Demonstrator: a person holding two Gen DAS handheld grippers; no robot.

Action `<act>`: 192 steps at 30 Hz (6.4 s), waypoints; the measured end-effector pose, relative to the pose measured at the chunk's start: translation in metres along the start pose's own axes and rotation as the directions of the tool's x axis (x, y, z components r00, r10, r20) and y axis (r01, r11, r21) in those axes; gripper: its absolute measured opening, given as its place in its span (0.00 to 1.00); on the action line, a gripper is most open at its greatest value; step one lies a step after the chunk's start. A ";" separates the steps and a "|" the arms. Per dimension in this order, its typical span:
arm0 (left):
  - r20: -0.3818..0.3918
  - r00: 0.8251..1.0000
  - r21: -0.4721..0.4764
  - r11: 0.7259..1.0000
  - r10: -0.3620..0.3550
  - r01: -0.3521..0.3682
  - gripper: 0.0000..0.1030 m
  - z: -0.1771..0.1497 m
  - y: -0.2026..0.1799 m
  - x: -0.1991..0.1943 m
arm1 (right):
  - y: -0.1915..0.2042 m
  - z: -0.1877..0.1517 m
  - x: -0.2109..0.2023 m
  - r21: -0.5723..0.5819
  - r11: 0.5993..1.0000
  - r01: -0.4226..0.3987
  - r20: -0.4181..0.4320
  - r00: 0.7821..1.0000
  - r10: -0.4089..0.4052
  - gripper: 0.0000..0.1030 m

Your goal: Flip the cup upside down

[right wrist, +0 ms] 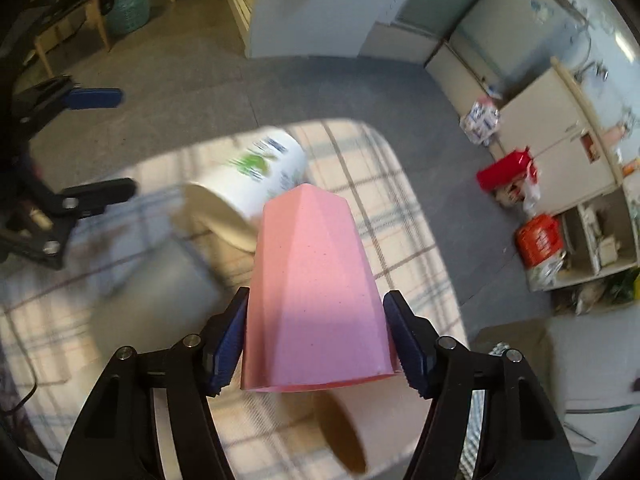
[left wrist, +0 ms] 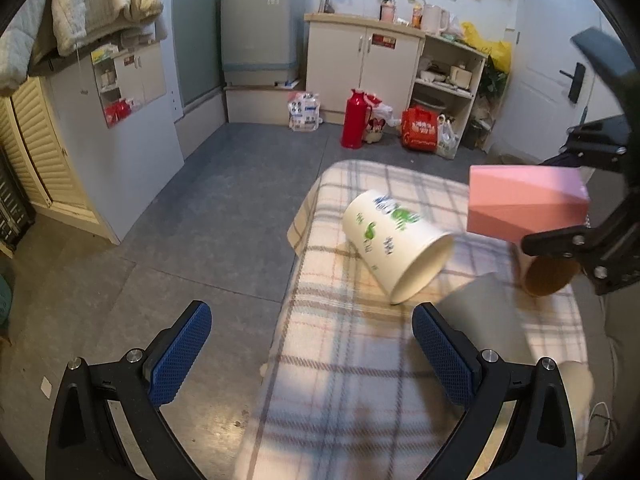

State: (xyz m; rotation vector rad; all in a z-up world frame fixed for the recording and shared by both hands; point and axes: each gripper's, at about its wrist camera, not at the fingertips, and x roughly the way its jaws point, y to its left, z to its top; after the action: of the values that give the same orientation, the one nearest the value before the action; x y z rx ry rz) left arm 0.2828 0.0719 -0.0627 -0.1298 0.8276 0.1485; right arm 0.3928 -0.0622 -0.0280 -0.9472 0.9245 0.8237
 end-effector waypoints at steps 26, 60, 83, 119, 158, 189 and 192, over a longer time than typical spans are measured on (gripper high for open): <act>0.011 0.999 0.023 0.999 -0.041 0.041 1.00 -0.136 0.013 -0.154 | 0.244 -0.129 -0.069 0.712 0.697 0.083 -0.109 0.994 -0.007 0.64; -0.089 0.995 0.138 0.989 -0.041 0.053 1.00 -0.142 -0.049 -0.167 | 0.227 -0.199 -0.120 0.823 0.553 0.126 -0.029 0.983 -0.182 0.86; -0.509 0.847 0.074 0.972 -0.154 0.222 0.87 -0.166 -0.132 -0.075 | 0.184 -0.278 -0.089 0.899 0.410 0.156 -0.099 0.983 -0.157 0.86; -0.100 0.983 0.272 0.946 -0.154 0.176 0.54 -0.133 -0.133 -0.112 | 0.206 -0.253 -0.093 0.874 0.472 0.117 -0.043 0.986 -0.164 0.86; 0.256 0.943 0.194 0.967 -0.214 0.167 0.80 -0.172 -0.036 -0.231 | 0.282 -0.233 -0.169 0.881 0.464 0.098 0.166 0.853 -0.495 0.86; 0.215 0.962 0.139 0.980 -0.169 0.141 1.00 -0.214 -0.018 -0.215 | 0.300 -0.245 -0.143 0.891 0.446 0.090 0.145 0.873 -0.466 1.00; 0.212 0.963 0.146 0.980 -0.165 0.136 1.00 -0.215 -0.019 -0.214 | 0.300 -0.245 -0.142 0.890 0.447 0.088 0.146 0.875 -0.462 1.00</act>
State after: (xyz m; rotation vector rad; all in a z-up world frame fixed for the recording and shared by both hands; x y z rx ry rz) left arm -0.0116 -0.0015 -0.0472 -0.0515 0.5981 -0.0345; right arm 0.0065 -0.2033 -0.0582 0.0020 0.6672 0.1272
